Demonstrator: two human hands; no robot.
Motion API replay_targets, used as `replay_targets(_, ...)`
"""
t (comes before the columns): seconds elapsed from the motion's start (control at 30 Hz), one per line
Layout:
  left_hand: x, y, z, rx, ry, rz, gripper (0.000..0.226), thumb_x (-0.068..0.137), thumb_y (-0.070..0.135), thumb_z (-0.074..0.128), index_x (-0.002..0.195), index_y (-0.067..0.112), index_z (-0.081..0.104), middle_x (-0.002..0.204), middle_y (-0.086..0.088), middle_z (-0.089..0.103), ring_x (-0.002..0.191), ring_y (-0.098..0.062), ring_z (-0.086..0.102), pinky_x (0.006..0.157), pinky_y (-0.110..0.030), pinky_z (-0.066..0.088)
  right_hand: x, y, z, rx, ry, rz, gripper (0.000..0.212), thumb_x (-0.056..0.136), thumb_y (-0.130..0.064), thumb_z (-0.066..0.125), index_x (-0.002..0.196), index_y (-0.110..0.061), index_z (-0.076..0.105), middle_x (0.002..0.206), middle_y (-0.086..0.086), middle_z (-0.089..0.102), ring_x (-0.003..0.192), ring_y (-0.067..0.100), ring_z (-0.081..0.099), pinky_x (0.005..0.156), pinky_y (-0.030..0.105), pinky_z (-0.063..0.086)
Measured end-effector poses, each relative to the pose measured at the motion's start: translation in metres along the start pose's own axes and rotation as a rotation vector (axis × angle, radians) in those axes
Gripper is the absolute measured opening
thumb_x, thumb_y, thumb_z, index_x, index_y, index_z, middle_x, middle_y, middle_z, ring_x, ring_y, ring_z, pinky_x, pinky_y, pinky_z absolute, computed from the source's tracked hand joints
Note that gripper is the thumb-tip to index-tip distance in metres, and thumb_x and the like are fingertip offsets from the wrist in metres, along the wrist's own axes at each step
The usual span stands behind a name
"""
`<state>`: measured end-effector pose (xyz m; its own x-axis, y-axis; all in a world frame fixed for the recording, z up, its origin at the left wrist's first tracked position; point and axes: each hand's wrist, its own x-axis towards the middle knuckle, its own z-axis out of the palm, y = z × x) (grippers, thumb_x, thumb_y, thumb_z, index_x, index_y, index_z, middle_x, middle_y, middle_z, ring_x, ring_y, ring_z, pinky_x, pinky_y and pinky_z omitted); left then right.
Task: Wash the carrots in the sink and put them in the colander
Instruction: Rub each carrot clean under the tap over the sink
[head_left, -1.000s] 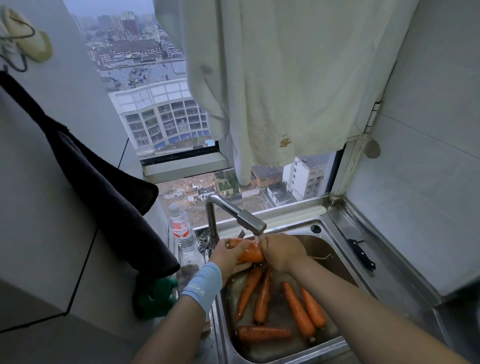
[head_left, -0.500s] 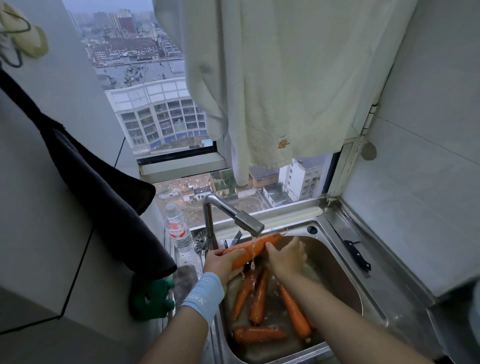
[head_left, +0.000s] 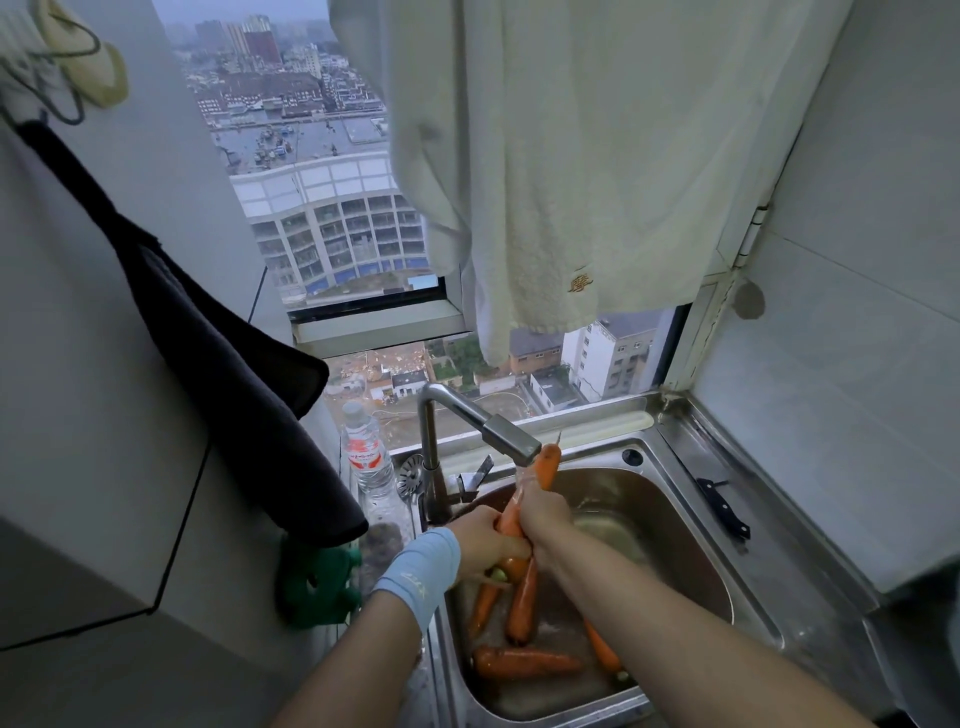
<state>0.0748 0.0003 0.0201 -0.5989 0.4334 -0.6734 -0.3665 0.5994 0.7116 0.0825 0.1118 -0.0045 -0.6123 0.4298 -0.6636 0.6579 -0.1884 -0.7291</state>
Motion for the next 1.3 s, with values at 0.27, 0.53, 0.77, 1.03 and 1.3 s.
replay_targets(0.27, -0.004, -0.003, -0.012, -0.051, -0.073, -0.063, 0.039, 0.085, 0.020, 0.076, 0.118, 0.019, 0.057, 0.120, -0.011, 0.065, 0.115, -0.032, 0.063, 0.094, -0.051, 0.057, -0.007, 0.004, -0.002, 0.144, -0.153, -0.070, 0.025, 0.103, -0.029, 0.059, 0.118, -0.009, 0.063, 0.106, 0.014, 0.072, 0.096, 0.029, 0.071, 0.096, 0.049, 0.057)
replay_targets(0.53, -0.001, -0.005, 0.010, -0.220, 0.047, -0.082, 0.023, 0.104, 0.036, 0.049, 0.123, 0.023, 0.051, 0.116, -0.011, 0.066, 0.111, -0.032, 0.065, 0.097, -0.051, 0.054, -0.012, -0.005, 0.003, 0.002, 0.015, -0.104, 0.043, 0.103, -0.044, 0.055, 0.103, -0.003, 0.066, 0.096, 0.010, 0.071, 0.085, 0.023, 0.067, 0.074, 0.034, 0.050)
replay_targets(0.77, -0.008, 0.005, 0.012, -0.207, 0.173, 0.059, 0.040, 0.104, 0.054, 0.036, 0.109, 0.023, 0.061, 0.128, -0.011, 0.064, 0.106, -0.023, 0.063, 0.096, -0.039, 0.054, -0.012, -0.013, 0.003, 0.216, -0.090, -0.062, 0.052, 0.108, -0.049, 0.039, 0.118, -0.005, 0.065, 0.109, 0.017, 0.071, 0.101, 0.036, 0.068, 0.079, 0.038, 0.055)
replay_targets(1.03, 0.036, -0.024, 0.003, -0.509, 0.195, -0.186, 0.092, 0.058, 0.084, 0.064, 0.126, 0.023, 0.058, 0.109, -0.015, 0.074, 0.100, -0.039, 0.071, 0.091, -0.056, 0.056, -0.025, -0.013, -0.008, 0.172, -0.176, -0.083, 0.032, 0.107, -0.039, 0.048, 0.106, -0.013, 0.066, 0.099, 0.013, 0.071, 0.086, 0.026, 0.067, 0.080, 0.039, 0.054)
replay_targets(1.3, -0.003, 0.017, 0.014, -0.555, 0.215, -0.091, 0.054, 0.082, 0.069, 0.062, 0.106, 0.021, 0.064, 0.108, -0.016, 0.072, 0.103, -0.037, 0.067, 0.096, -0.053, 0.054, -0.019, -0.028, -0.001, 0.000, 0.041, -0.215, 0.043, 0.108, -0.038, 0.031, 0.123, -0.010, 0.060, 0.116, 0.017, 0.066, 0.108, 0.035, 0.063, 0.103, 0.050, 0.050)
